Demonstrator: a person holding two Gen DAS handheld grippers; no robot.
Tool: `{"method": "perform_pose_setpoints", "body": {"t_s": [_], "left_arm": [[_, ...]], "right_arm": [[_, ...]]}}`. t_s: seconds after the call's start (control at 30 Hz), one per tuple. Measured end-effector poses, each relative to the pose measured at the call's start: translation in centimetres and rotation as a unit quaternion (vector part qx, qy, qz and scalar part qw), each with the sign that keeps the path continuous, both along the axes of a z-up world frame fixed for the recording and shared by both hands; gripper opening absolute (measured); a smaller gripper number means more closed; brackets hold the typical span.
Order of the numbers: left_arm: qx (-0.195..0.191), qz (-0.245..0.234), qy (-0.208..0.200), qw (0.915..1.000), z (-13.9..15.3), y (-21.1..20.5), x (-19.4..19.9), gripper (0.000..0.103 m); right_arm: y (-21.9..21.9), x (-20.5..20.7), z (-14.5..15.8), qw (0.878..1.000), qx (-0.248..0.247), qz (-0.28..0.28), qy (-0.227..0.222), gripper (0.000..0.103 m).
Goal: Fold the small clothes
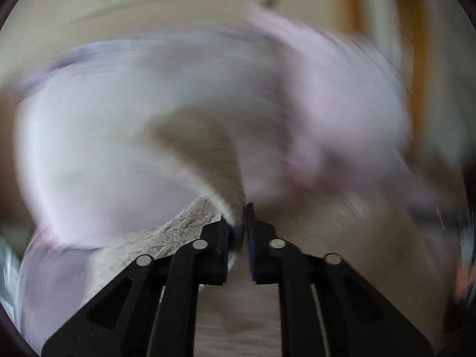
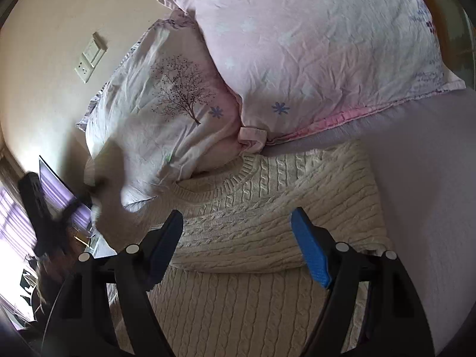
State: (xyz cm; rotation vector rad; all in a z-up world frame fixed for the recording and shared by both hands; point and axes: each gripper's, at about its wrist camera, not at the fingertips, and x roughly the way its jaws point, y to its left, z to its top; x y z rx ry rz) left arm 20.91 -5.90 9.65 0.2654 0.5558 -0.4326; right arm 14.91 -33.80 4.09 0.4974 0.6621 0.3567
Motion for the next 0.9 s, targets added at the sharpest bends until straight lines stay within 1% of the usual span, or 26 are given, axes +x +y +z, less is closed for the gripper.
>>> {"method": "perform_pose_setpoints", "body": {"t_s": [0.03,0.07,0.1,0.13,0.17,0.2,0.23,0.27,0.33,0.37,0.4,0.43,0.47,0.5,0.53,0.6,0.63,0.7,0.8,0.9], "left_arm": [[0.038,-0.037,0.013,0.9985,-1.8,-2.9,-0.9,0.013],[0.073,-0.063,0.017,0.9952,-3.3,-4.8,-2.0,0.013],[0.086,-0.070,0.014,0.9938,-3.9,-5.2,-2.8,0.013],[0.085,-0.067,0.013,0.9940,-4.1,-4.8,-3.3,0.013],[0.070,-0.055,0.017,0.9958,-3.9,-3.5,-3.7,0.014],[0.043,-0.038,0.027,0.9980,-3.4,-1.6,-4.0,0.019],[0.016,-0.018,0.036,0.9991,-2.9,0.6,-4.2,0.022],[-0.012,0.008,0.042,0.9990,-2.2,3.4,-4.8,0.027],[-0.040,0.048,0.048,0.9969,-1.6,8.0,-6.0,0.034],[-0.049,0.059,0.055,0.9955,-1.6,9.6,-6.7,0.040],[-0.066,0.075,0.069,0.9926,-1.8,11.7,-7.8,0.046],[-0.083,0.085,0.087,0.9890,-2.0,13.5,-9.0,0.049],[-0.107,0.097,0.116,0.9827,-2.7,15.7,-10.5,0.055],[-0.123,0.105,0.133,0.9778,-3.2,17.1,-11.1,0.059],[-0.138,0.114,0.149,0.9725,-3.8,18.4,-12.1,0.060],[-0.175,0.125,0.177,0.9605,-5.2,20.3,-14.3,0.061],[-0.195,0.123,0.191,0.9543,-5.9,20.9,-15.0,0.061],[-0.223,0.112,0.211,0.9451,-7.0,21.5,-16.6,0.061],[-0.223,0.099,0.229,0.9422,-7.8,21.3,-18.2,0.062],[-0.211,0.083,0.244,0.9428,-8.3,20.2,-18.8,0.062]], "right_arm": [[-0.3,0.0,-0.2,1.000,0.004,-0.002,0.005,0.077],[-0.8,-0.1,-0.4,1.000,0.011,-0.006,0.011,0.077],[-1.2,-0.2,-0.5,1.000,0.017,-0.008,0.015,0.077],[-1.7,-0.3,-0.7,1.000,0.022,-0.009,0.019,0.076],[-2.4,-0.3,-1.0,0.999,0.024,-0.013,0.026,0.076],[-2.7,-0.2,-1.1,0.999,0.023,-0.015,0.031,0.071],[-2.9,0.1,-1.4,0.999,0.022,-0.016,0.038,0.067],[-3.1,0.6,-1.8,0.998,0.024,-0.013,0.051,0.065],[-3.0,1.4,-2.4,0.997,0.031,-0.009,0.070,0.058],[-2.9,1.6,-2.8,0.996,0.035,-0.004,0.081,0.058],[-2.9,1.5,-3.0,0.996,0.036,-0.001,0.083,0.057],[-2.8,1.2,-3.1,0.996,0.033,0.002,0.082,0.057],[-2.8,0.6,-3.0,0.996,0.023,0.006,0.081,0.057],[-2.9,0.1,-3.0,0.997,0.017,0.007,0.081,0.057],[-3.0,-0.6,-2.9,0.997,0.008,0.007,0.081,0.057],[-3.6,-2.5,-3.1,0.996,-0.007,0.004,0.085,0.058],[-3.9,-3.5,-3.3,0.996,-0.011,0.002,0.090,0.058],[-4.5,-5.6,-3.8,0.995,-0.017,-0.004,0.100,0.058],[-5.5,-9.4,-4.7,0.993,-0.024,-0.016,0.116,0.058],[-6.4,-13.2,-5.6,0.991,-0.018,-0.028,0.129,0.058]]}}
